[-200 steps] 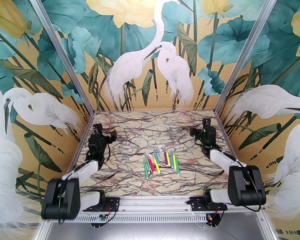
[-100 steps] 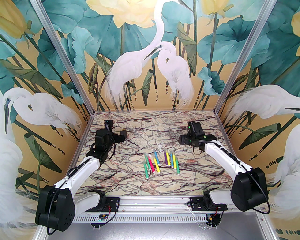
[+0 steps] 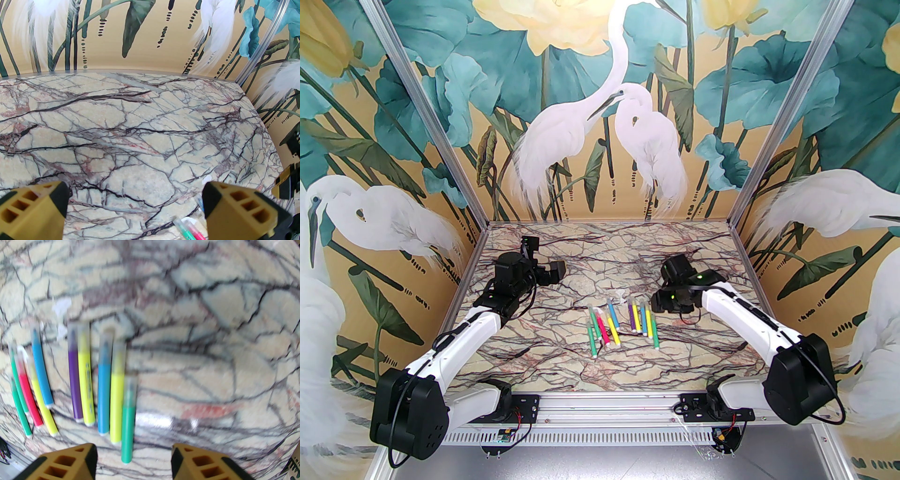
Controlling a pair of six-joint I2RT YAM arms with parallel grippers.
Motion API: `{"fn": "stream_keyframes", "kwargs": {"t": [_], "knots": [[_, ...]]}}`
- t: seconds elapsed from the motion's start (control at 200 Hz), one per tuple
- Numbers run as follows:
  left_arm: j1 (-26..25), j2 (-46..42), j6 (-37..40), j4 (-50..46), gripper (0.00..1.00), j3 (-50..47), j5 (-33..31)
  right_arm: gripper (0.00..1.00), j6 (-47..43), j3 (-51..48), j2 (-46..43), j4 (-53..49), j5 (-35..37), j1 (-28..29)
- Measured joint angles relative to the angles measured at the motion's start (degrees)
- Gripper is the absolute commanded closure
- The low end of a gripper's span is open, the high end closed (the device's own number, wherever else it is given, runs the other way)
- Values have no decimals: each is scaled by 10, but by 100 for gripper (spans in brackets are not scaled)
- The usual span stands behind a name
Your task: Open the pen caps
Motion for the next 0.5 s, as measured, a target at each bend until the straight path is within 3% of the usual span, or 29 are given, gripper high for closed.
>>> {"fn": "stream_keyframes", "kwargs": {"t": [0.495], "knots": [[0,0,0,0,0,0,17,60,29,-46,73,20,-19,35]]}}
